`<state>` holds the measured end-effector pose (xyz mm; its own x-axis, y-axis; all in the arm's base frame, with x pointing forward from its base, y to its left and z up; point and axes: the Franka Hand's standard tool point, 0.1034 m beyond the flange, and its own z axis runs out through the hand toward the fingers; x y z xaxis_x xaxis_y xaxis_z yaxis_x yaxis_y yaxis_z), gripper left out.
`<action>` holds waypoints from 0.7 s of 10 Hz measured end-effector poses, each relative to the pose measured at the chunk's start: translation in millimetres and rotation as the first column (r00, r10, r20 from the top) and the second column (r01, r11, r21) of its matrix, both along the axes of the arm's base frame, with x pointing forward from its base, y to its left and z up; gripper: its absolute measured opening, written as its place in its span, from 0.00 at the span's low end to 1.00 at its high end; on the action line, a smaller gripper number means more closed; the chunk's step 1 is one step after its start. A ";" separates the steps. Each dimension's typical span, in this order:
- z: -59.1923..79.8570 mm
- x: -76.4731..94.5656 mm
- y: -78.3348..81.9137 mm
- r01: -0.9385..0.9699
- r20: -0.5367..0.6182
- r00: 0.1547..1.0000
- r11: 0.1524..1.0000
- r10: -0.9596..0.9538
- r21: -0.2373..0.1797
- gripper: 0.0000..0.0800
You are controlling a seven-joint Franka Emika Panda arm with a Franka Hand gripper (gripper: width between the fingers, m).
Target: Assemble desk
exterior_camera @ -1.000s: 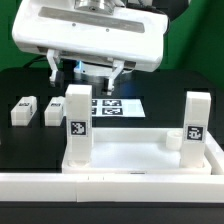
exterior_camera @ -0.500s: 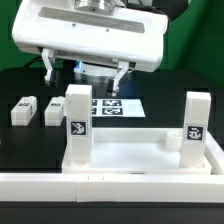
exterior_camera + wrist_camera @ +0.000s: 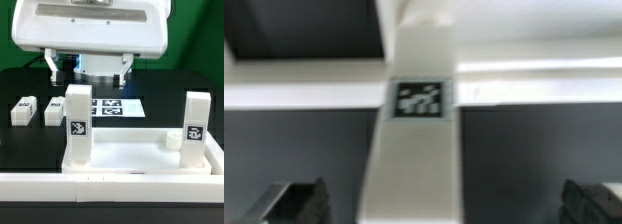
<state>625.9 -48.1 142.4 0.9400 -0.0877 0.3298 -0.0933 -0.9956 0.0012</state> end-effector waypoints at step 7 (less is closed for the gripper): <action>-6.8 -0.8 -7.6 0.000 -0.265 0.964 0.998 0.018 0.070 0.81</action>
Offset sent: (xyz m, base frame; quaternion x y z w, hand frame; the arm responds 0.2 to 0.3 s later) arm -0.0020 -0.0203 -0.0083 -0.0134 -0.1872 -0.0202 0.9820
